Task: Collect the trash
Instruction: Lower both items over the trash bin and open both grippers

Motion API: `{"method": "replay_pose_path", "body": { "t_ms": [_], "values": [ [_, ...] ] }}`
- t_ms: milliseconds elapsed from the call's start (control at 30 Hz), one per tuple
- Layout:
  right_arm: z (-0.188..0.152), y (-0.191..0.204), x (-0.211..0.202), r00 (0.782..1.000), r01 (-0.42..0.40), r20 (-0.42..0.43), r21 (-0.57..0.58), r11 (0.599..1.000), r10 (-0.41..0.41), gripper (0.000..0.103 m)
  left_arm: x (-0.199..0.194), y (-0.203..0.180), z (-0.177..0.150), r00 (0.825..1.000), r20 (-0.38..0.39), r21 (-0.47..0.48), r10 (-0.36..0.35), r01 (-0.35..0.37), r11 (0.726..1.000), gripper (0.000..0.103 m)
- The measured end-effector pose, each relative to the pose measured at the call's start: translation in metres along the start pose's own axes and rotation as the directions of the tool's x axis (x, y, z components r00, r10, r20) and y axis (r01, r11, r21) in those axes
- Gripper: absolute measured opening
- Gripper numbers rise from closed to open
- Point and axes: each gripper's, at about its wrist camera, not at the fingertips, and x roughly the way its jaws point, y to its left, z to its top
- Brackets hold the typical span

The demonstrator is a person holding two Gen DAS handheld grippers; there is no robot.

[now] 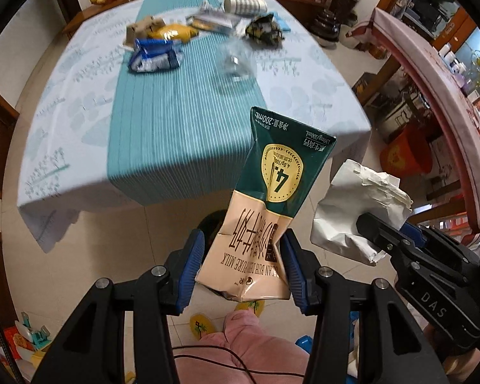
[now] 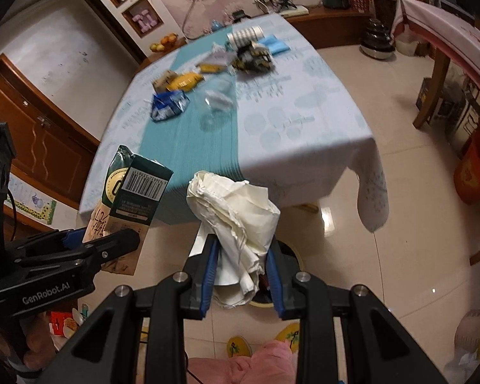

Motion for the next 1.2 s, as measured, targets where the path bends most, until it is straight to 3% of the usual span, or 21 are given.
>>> {"method": "replay_pose_path", "body": {
  "t_ms": [433, 700, 900, 933, 1000, 1033, 1200],
  "values": [
    [-0.06, -0.03, 0.122, 0.984, 0.147, -0.106, 0.058, 0.987, -0.141, 0.029, 0.137, 0.02, -0.039, 0.996, -0.089, 0.017, 0.015, -0.014, 1.0, 0.047],
    [-0.108, -0.051, 0.224, 0.958, 0.205, -0.222, 0.094, 0.974, -0.18, 0.031, 0.242, 0.042, -0.068, 0.982, -0.186, 0.006, 0.041, -0.04, 0.999, 0.048],
    [-0.128, -0.057, 0.281, 0.949, 0.202, -0.269, 0.121, 0.972, -0.163, 0.037, 0.289, 0.047, -0.078, 0.976, -0.202, 0.056, 0.082, -0.072, 0.996, 0.05],
    [-0.129, -0.058, 0.288, 0.951, 0.193, -0.269, 0.13, 0.973, -0.152, 0.038, 0.294, 0.049, -0.078, 0.976, -0.204, 0.06, 0.079, -0.068, 0.996, 0.051],
    [-0.131, -0.059, 0.298, 0.955, 0.168, -0.268, 0.151, 0.974, -0.124, 0.046, 0.3, 0.054, -0.078, 0.976, -0.204, 0.059, 0.077, -0.067, 0.996, 0.067],
    [-0.131, -0.06, 0.302, 0.958, 0.156, -0.265, 0.166, 0.974, -0.108, 0.048, 0.302, 0.056, -0.075, 0.977, -0.197, 0.057, 0.081, -0.072, 0.996, 0.069],
    [-0.124, -0.055, 0.305, 0.961, 0.173, -0.247, 0.176, 0.969, -0.127, 0.065, 0.294, 0.069, -0.065, 0.981, -0.169, 0.035, 0.098, -0.094, 0.995, 0.092]
  ]
}}
